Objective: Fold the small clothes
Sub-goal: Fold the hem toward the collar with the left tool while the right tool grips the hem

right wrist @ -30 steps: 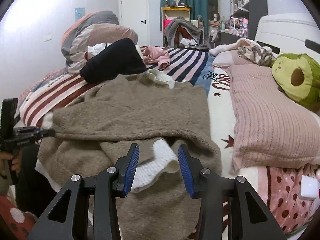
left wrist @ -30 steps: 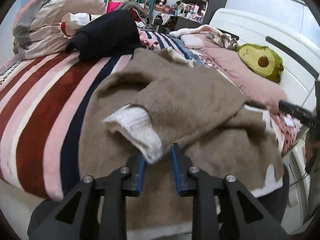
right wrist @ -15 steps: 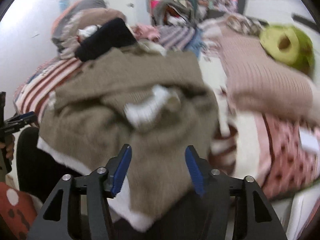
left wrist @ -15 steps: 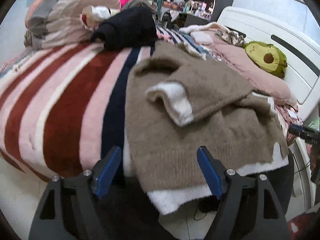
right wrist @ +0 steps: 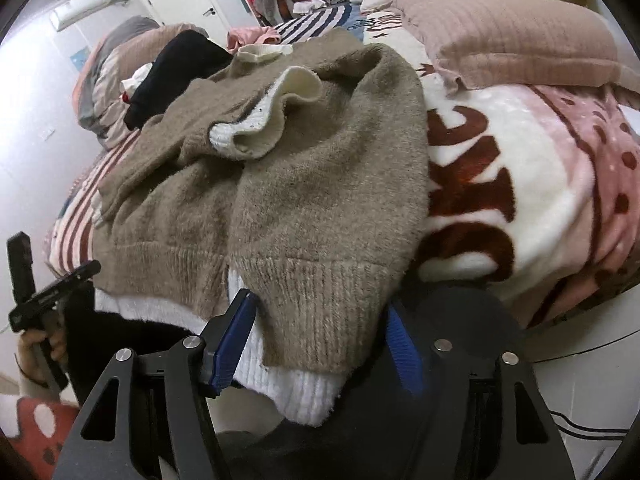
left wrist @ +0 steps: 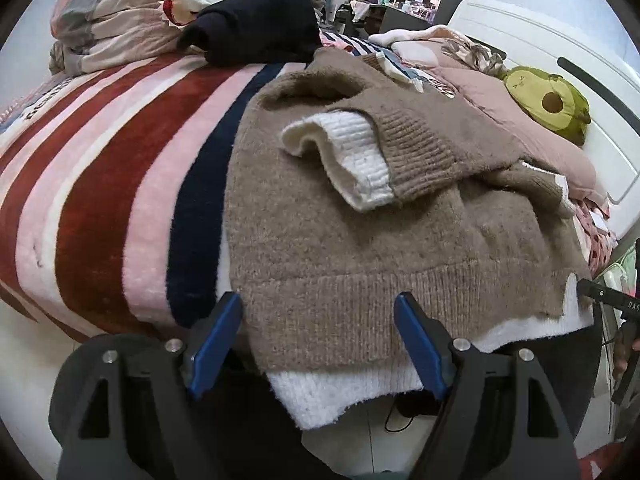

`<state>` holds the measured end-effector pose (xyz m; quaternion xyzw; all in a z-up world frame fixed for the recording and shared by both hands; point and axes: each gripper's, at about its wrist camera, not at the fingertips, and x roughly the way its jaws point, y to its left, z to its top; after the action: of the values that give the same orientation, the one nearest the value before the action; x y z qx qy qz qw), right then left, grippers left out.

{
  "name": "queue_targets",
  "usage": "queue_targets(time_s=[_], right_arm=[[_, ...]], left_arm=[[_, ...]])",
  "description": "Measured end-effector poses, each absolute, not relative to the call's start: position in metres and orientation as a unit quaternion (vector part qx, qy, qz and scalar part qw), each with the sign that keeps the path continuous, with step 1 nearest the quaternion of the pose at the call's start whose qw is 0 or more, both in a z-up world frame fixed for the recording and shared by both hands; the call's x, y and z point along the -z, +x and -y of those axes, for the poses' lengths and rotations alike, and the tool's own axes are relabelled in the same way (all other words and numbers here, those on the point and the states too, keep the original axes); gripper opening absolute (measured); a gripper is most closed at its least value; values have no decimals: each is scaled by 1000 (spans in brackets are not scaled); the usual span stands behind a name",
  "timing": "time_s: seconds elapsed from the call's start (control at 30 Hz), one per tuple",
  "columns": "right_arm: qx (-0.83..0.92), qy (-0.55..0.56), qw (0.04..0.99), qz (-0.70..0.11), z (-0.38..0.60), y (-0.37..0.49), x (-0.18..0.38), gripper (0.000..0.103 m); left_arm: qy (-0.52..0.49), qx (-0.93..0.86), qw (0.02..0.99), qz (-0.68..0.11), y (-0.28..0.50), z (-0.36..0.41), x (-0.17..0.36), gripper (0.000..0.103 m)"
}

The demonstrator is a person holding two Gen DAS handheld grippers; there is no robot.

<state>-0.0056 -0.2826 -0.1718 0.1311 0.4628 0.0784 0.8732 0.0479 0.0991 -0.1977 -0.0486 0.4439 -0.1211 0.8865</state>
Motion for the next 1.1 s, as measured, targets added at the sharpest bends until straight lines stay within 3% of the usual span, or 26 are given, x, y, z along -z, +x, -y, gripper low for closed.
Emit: queue_targets(time_s=[0.2, 0.33, 0.4, 0.73, 0.93, 1.0, 1.03, 1.1], right_arm=[[-97, 120, 875, -459, 272, 0, 174, 61], [-111, 112, 875, -458, 266, 3, 174, 41], [-115, 101, 876, -458, 262, 5, 173, 36], [-117, 89, 877, -458, 257, 7, 169, 35], [-129, 91, 878, -452, 252, 11, 164, 32], [-137, 90, 878, -450, 249, 13, 162, 30], [-140, 87, 878, -449, 247, 14, 161, 27], [-144, 77, 879, -449, 242, 16, 160, 21]], left_arm=[[-42, 118, 885, -448, 48, -99, 200, 74], [-47, 113, 885, -449, 49, -103, 201, 68], [-39, 109, 885, -452, 49, -104, 202, 68], [-81, 117, 875, -462, 59, -121, 208, 69], [-107, 117, 869, -469, 62, -107, 213, 55], [-117, 129, 867, -466, 59, -109, 211, 37], [-131, 144, 863, -467, 58, -110, 210, 23], [-133, 150, 863, -463, 56, -110, 204, 16]])
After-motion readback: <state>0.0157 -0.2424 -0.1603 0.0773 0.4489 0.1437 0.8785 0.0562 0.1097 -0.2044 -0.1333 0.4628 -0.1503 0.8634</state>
